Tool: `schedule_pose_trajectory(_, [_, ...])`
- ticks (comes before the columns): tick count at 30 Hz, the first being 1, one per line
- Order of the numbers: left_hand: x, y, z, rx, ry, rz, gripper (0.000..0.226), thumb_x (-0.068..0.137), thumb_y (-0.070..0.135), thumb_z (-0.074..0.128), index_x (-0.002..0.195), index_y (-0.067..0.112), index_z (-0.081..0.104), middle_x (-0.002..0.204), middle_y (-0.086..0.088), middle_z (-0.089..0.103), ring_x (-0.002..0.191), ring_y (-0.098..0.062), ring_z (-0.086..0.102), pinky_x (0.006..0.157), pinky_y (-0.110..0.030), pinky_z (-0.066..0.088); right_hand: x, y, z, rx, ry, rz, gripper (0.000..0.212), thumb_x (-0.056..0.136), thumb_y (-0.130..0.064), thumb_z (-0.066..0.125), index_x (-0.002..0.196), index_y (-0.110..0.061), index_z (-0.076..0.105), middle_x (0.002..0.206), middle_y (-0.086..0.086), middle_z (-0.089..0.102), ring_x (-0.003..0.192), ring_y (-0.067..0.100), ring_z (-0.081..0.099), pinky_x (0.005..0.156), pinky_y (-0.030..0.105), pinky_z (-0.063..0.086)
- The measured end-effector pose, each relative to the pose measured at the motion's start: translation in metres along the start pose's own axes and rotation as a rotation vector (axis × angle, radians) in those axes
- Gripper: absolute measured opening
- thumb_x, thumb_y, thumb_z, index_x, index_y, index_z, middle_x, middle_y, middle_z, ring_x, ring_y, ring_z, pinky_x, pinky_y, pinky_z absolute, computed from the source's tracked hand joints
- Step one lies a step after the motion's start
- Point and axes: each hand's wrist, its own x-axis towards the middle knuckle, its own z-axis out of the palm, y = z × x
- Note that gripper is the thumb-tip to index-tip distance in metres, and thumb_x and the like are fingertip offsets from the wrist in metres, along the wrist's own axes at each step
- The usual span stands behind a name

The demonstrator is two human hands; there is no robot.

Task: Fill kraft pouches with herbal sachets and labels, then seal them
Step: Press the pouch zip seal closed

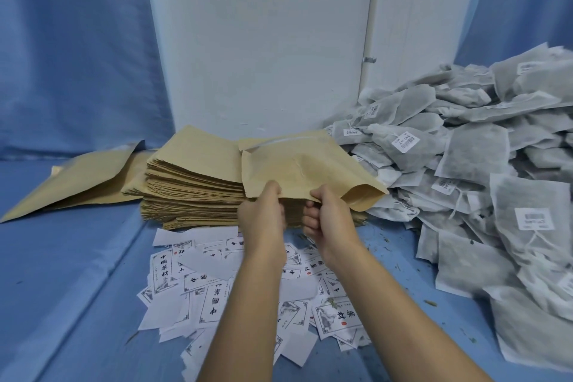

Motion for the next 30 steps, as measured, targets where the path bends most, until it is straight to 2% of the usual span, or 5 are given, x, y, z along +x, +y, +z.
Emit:
schedule_pose_trajectory(3, [-0.006,-0.007,0.006,0.048,-0.105,-0.048,0.028,0.081,0.011,0.057,0.054,0.007,0.055,0.037,0.002,0.047,0.027,-0.007,0.036,0.032,-0.013,0.026,-0.002,0.001,0.001,-0.065,-0.016,-0.012,0.035,0.092,-0.015,0.040,0.057,-0.012,0.039,0.034,-0.005,0.037,0.027,0.006,0.026,0.033,0.017,0.022])
schedule_pose_trajectory(5, [-0.004,-0.006,0.005,0.014,-0.123,-0.075,0.026,0.081,0.008,0.057,0.056,0.007,0.055,0.038,0.002,0.047,0.028,-0.007,0.035,0.032,-0.013,0.026,-0.002,0.002,0.001,-0.051,-0.014,-0.005,0.035,0.091,-0.018,0.040,0.056,-0.012,0.038,0.036,-0.002,0.040,0.028,0.007,0.024,0.033,0.016,0.019])
schedule_pose_trajectory(15, [-0.001,-0.003,0.001,0.036,-0.117,-0.063,0.021,0.079,0.008,0.059,0.060,0.009,0.052,0.042,0.003,0.043,0.034,-0.007,0.030,0.035,-0.017,0.024,0.003,0.003,-0.001,0.055,0.073,-0.024,0.028,0.088,-0.015,0.041,0.061,-0.017,0.032,0.041,-0.006,0.027,0.033,0.009,0.020,0.033,0.018,0.016])
schedule_pose_trajectory(25, [0.003,0.000,-0.004,0.003,-0.093,-0.059,0.021,0.079,0.007,0.059,0.059,0.010,0.051,0.041,0.004,0.044,0.033,-0.006,0.030,0.033,-0.016,0.022,0.003,0.002,-0.003,0.012,0.105,-0.015,0.028,0.087,-0.018,0.044,0.059,-0.015,0.037,0.037,-0.008,0.030,0.030,0.007,0.020,0.032,0.017,0.016])
schedule_pose_trajectory(30, [0.003,-0.001,-0.003,0.000,-0.070,-0.063,0.022,0.080,0.007,0.058,0.060,0.010,0.049,0.039,0.005,0.043,0.032,-0.006,0.028,0.033,-0.016,0.021,0.004,-0.001,-0.005,0.117,0.139,0.003,0.029,0.087,-0.013,0.044,0.060,-0.015,0.035,0.035,-0.009,0.026,0.029,0.006,0.016,0.031,0.018,0.012])
